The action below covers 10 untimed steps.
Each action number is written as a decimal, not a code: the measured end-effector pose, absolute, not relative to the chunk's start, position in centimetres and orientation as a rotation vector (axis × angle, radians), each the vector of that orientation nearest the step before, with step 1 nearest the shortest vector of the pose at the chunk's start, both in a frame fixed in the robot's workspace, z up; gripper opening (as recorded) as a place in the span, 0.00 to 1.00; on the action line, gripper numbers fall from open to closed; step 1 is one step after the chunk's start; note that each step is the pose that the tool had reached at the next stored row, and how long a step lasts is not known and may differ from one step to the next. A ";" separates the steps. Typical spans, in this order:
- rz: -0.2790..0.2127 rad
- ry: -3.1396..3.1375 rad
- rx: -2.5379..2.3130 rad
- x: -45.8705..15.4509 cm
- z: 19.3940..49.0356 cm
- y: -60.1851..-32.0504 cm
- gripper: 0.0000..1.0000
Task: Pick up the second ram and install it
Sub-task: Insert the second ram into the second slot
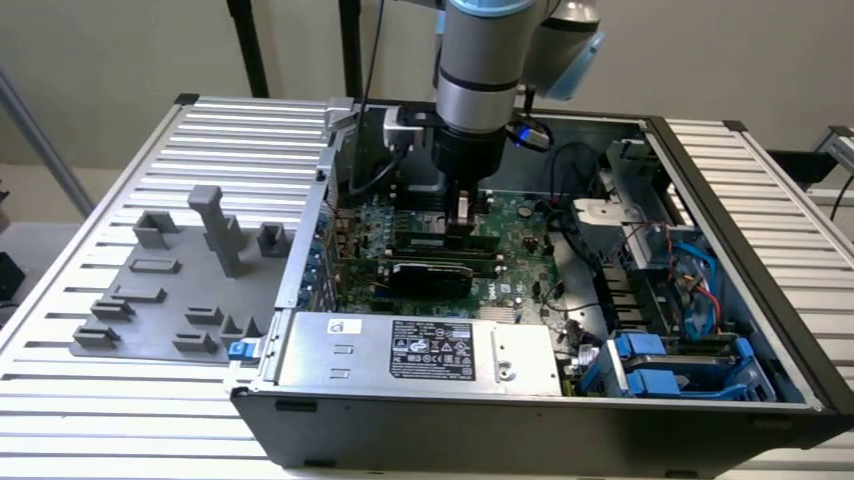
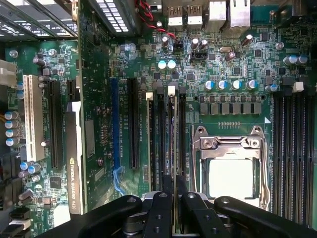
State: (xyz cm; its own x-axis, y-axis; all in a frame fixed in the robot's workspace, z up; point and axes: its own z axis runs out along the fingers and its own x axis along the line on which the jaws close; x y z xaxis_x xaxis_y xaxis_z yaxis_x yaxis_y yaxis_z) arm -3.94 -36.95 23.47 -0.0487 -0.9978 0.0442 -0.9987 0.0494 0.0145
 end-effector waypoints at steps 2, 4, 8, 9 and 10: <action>0.031 -2.244 2.138 -3.9 23.4 -37.0 0.14; 0.031 -2.243 2.139 -3.9 23.3 -36.9 0.14; 0.031 -2.241 2.141 -3.9 23.1 -37.0 0.14; 0.031 -2.241 2.141 -3.9 23.1 -37.0 0.14; 0.031 -2.241 2.141 -3.9 23.0 -37.0 0.14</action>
